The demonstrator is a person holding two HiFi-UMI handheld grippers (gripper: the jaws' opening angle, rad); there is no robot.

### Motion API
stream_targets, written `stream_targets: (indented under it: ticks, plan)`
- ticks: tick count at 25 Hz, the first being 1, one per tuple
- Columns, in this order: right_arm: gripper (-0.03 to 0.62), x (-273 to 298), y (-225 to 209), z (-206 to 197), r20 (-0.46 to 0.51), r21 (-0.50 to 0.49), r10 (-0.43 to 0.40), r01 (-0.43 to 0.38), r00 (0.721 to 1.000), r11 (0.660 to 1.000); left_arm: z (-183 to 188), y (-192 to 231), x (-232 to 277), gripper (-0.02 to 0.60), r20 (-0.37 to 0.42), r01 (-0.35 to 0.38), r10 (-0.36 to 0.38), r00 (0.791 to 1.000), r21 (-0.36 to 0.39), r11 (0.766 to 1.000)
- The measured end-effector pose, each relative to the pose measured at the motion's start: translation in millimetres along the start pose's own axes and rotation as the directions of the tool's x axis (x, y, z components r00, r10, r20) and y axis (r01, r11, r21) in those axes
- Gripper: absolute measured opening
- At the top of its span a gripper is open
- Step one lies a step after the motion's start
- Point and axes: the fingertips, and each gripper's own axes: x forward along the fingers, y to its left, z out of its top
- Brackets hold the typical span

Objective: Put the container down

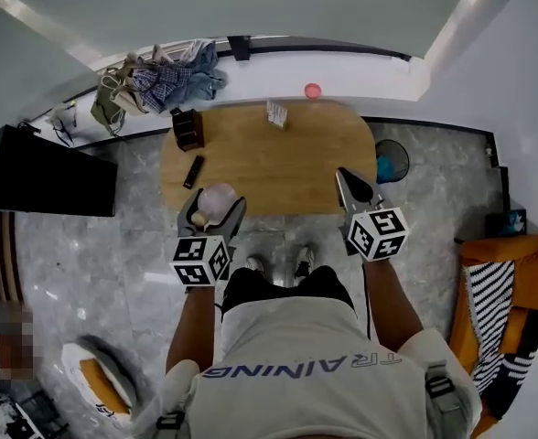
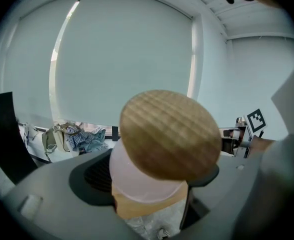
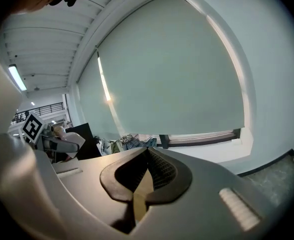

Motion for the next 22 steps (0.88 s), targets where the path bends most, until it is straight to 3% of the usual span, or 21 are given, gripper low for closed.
stream_targets:
  ticks: [6,13,22]
  plan:
    - [0.015,35.5,-1.5,-19.4,-0.040,0.043,-0.094,0.096,0.995,0.994,-9.0,28.6,45.1,0.400,-0.077,0.095,-0.092,0.993,0.036,0.995]
    - [0.015,81.2,16.6,-31.7,-0.059,0.083,-0.203,0.208,0.977,0.975,-16.5,73.2,97.2,0.400,-0.145,0.205,-0.189,0.971,0.110,0.973]
    - [0.015,129.0,7.1,-66.7,-0.111,0.114,-0.209,0.221,0.972,0.969,-69.8,102.4,154.6,0.400,-0.235,0.210,-0.181,0.955,0.101,0.973]
